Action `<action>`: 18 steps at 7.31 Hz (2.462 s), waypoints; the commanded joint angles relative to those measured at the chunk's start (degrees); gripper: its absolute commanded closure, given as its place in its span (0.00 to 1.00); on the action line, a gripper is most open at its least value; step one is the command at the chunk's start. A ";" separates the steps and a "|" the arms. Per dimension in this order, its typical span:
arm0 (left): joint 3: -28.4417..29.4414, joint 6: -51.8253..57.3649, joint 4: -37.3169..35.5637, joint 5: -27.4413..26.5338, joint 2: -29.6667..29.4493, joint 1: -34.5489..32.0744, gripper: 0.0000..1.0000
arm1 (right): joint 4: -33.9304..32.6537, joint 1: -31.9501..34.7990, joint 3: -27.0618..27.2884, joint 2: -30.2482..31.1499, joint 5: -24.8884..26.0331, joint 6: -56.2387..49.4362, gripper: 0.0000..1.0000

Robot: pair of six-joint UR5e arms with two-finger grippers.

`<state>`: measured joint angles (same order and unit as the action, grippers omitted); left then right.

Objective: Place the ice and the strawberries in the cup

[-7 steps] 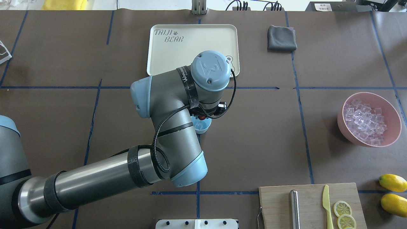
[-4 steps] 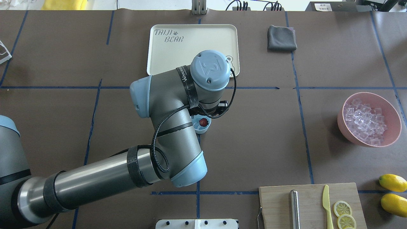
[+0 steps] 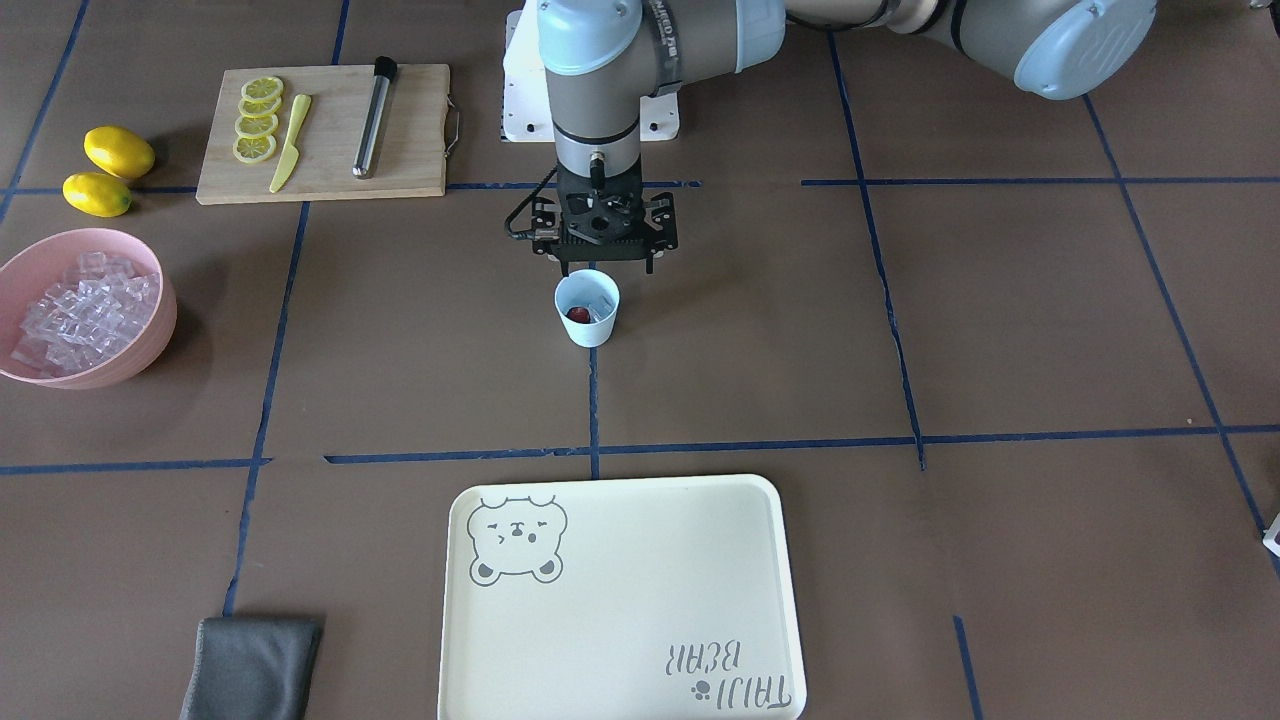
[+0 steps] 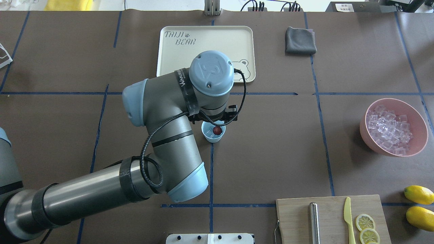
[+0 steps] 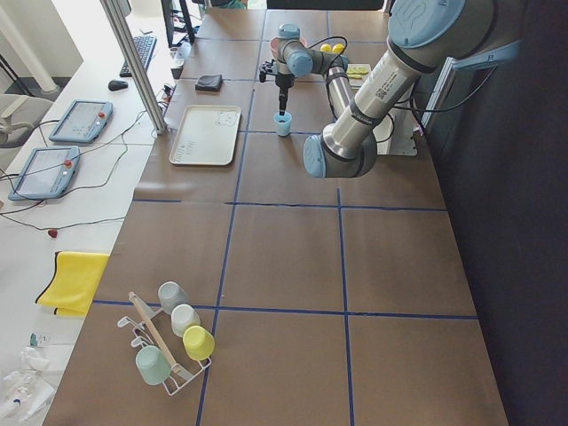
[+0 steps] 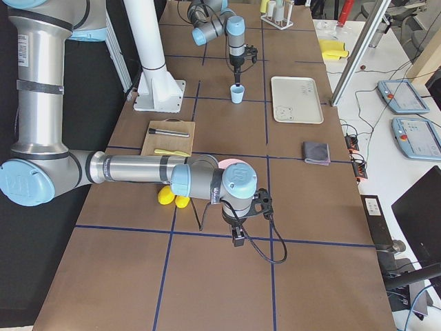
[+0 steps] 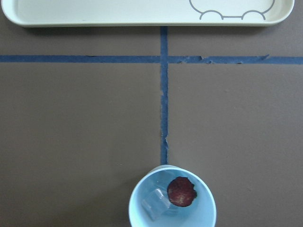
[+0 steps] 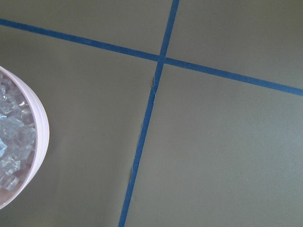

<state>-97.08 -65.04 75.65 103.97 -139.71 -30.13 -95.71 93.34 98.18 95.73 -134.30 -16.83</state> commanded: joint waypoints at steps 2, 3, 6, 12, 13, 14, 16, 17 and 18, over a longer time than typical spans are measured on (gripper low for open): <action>-13.55 23.81 -7.88 11.28 12.76 -14.10 0.00 | -0.09 0.00 -0.80 -0.28 0.09 1.53 0.00; -13.66 31.91 -7.80 16.48 16.45 -20.34 0.00 | -0.09 0.00 -2.19 -0.89 0.00 1.80 0.00; -14.45 44.84 -7.80 26.09 28.32 -36.62 0.00 | 0.00 0.00 -3.96 -2.39 -0.17 1.97 0.00; -9.99 64.75 -7.19 29.36 46.97 -55.19 0.00 | 0.00 0.00 -3.97 -2.92 -0.17 2.06 0.00; -7.88 67.12 -7.10 29.45 47.60 -57.12 0.00 | 0.00 0.00 -3.97 -2.92 -0.17 2.06 0.00; -5.60 70.45 -7.01 30.15 47.69 -58.88 0.00 | 0.00 0.00 -3.97 -2.92 -0.17 2.06 0.00; -1.37 72.50 -2.47 30.24 48.56 -59.52 0.00 | 0.00 0.00 -3.88 -2.92 -0.17 2.06 0.00; -1.09 73.73 2.96 30.24 51.18 -59.52 0.00 | 0.00 0.00 -3.70 -2.92 -0.17 1.98 0.00; -1.00 73.65 5.36 30.24 51.90 -59.52 0.00 | 0.00 0.00 -3.61 -2.92 -0.17 2.06 0.00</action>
<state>-98.62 8.07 76.89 134.20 -89.35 -89.59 -95.71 93.34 94.43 92.81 -134.47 -14.80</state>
